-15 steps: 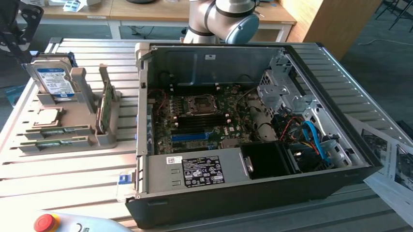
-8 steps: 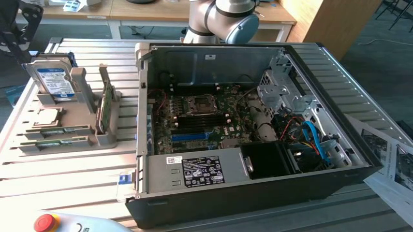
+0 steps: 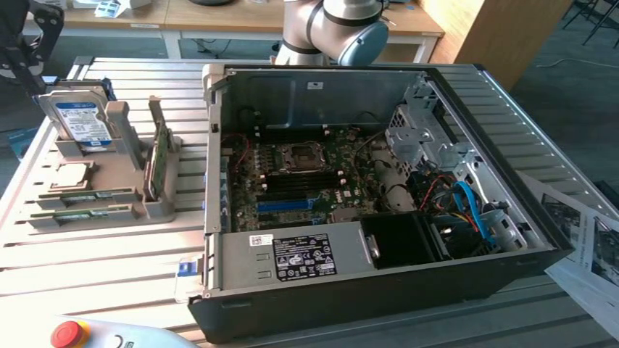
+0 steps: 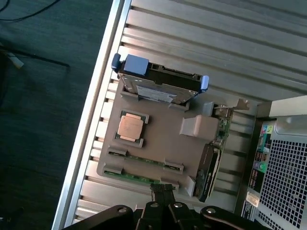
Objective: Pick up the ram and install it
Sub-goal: 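Pick up the ram and move it above insertion slot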
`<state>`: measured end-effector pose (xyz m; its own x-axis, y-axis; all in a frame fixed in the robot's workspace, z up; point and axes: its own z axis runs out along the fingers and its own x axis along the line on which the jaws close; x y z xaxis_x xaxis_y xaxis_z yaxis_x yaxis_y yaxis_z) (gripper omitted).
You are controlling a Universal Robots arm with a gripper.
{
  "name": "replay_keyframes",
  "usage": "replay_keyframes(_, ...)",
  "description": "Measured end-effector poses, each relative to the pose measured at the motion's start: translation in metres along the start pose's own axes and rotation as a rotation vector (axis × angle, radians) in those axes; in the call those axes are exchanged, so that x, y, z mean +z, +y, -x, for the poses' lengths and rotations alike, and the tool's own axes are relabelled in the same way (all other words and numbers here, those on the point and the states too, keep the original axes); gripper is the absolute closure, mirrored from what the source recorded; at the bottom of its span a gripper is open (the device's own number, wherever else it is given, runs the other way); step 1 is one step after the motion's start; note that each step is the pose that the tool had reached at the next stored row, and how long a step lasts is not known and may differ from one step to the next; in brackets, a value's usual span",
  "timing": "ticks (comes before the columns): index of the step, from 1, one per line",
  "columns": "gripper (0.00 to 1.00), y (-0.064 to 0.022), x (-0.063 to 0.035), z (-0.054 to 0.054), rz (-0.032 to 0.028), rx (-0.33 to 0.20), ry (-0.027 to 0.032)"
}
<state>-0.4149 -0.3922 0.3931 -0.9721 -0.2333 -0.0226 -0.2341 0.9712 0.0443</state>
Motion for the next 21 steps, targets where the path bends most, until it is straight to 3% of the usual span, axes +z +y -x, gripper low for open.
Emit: replay_keyframes(21, 0.9, -0.0003, 0.0, -0.0001, 0.0036, -0.255, 0.0119)
